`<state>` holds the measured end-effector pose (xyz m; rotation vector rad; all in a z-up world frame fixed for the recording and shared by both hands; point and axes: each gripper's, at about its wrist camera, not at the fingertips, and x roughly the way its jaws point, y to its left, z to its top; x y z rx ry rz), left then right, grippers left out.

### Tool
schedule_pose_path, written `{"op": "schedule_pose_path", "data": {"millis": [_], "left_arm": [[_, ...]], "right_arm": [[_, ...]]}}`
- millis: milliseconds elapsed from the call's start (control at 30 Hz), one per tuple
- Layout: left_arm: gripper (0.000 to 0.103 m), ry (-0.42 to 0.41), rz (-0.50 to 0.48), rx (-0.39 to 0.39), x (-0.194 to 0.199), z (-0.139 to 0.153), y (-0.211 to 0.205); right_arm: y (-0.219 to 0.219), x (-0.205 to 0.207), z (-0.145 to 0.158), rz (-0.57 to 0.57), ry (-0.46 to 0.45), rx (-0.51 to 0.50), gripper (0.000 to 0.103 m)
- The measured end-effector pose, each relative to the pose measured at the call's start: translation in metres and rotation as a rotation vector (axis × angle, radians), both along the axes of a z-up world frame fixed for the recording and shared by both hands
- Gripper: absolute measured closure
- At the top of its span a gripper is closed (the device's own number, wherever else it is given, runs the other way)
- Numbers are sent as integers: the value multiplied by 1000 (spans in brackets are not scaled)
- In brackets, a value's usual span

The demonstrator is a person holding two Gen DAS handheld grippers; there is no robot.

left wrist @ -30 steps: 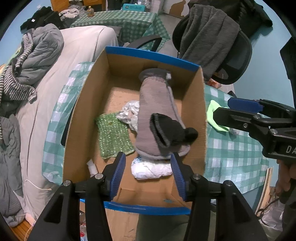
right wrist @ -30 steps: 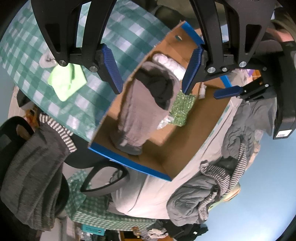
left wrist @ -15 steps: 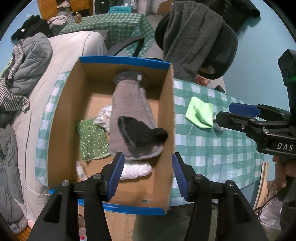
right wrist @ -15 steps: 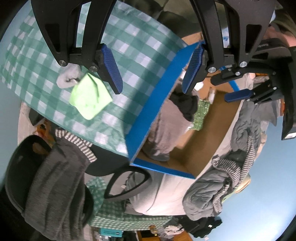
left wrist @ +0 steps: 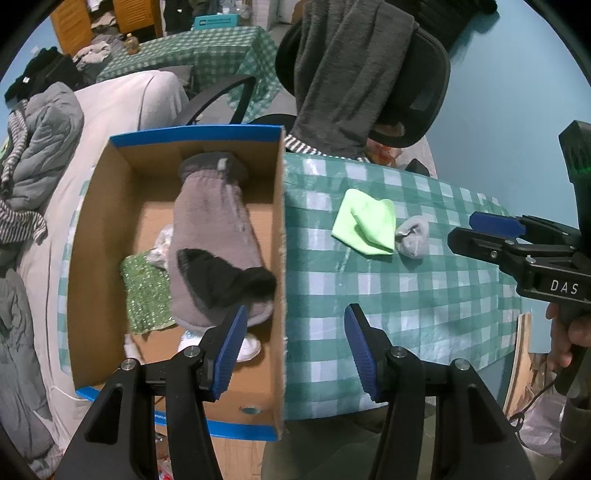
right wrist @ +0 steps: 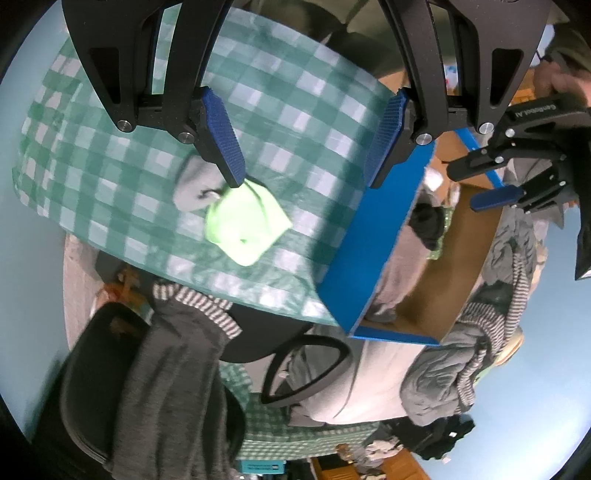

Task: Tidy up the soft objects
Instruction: 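Move both open tools back over the lime cloth and grey sock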

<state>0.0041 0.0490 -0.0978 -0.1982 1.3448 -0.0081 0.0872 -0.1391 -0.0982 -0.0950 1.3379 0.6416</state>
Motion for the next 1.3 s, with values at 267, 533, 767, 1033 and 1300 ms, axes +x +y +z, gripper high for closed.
{"op": "schedule_pose_path", "data": {"millis": [267,533,767,1033,1300], "left_arm": [[47,9,-49,9,17,-3,-27],[47,26,-101,2,36,-11,-54],[46,57,-126,5,54,-26,-71],[43,94,-153,31,73,-47,-82],[43,118,-171,25,94,-67,-92]], "right_arm": [[-38,6,-6,-51,9,-22,36],[-64,13,-19,-92,29,-43,36],[-76,22,-38,-112,59,-64,36],[-78,35,-62,-136,101,-69,36],[-69,49,-84,-149,128,-78,36]]}}
